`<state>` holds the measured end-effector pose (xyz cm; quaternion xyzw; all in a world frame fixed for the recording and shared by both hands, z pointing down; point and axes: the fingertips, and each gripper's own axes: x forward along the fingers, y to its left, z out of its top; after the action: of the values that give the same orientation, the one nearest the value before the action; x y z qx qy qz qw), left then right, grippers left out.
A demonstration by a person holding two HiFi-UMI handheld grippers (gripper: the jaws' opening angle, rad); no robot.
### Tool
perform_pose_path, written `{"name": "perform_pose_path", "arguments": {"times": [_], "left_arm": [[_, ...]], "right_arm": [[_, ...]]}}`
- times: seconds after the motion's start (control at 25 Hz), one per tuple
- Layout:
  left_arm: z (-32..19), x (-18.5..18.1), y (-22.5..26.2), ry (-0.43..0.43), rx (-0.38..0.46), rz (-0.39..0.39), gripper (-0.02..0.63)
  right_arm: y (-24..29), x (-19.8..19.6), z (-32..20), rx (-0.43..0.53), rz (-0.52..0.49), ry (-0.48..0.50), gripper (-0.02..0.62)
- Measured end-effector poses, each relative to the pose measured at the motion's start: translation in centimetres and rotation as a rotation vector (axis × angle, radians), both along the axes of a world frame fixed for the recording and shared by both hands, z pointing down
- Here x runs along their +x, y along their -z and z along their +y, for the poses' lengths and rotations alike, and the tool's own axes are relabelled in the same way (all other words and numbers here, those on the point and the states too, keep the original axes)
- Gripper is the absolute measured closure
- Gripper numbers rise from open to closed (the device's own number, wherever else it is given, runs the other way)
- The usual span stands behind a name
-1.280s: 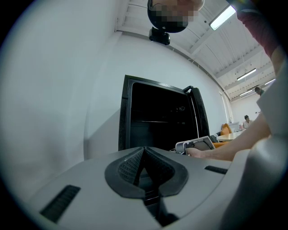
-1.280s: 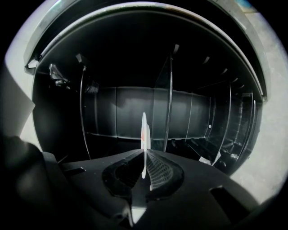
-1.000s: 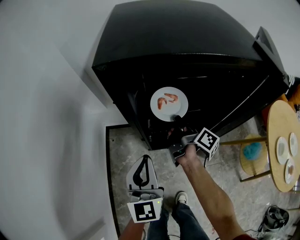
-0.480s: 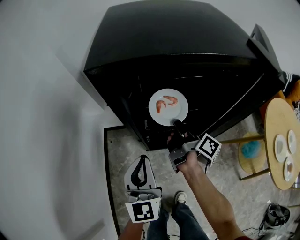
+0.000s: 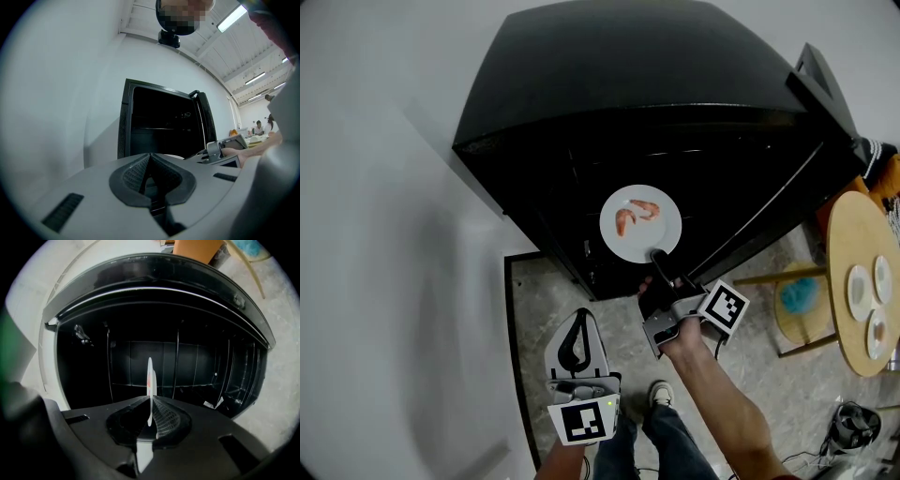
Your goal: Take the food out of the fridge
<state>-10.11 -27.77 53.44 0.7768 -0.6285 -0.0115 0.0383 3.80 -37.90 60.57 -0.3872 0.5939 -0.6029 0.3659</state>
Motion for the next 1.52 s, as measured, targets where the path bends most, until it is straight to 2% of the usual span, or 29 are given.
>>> {"name": "perform_pose_path", "arguments": {"times": [0.44, 0.72, 1.0, 1.52], "left_arm": [[-0.3, 0.8, 0.3, -0.009, 0.003, -0.004, 0.594], [-0.5, 1.0, 0.5, -0.010, 0.008, -0.005, 0.594], [-0.5, 1.0, 0.4, -0.010, 0.006, -0.007, 0.593], [-0.2, 0.9, 0.5, 0.002, 0.013, -0.013, 0.593]], "right_arm": [[1.6, 1.3, 3.0, 0.010, -0.038, 0.004, 0.563], [1.1, 3.0, 4.6, -0.011, -0.007, -0.028, 0.563], [2.0, 3.0, 7.1, -0.014, -0.006, -0.010, 0.563], [1.0, 4.7, 11.8, -0.092, 0.004, -0.037, 0.563]]}}
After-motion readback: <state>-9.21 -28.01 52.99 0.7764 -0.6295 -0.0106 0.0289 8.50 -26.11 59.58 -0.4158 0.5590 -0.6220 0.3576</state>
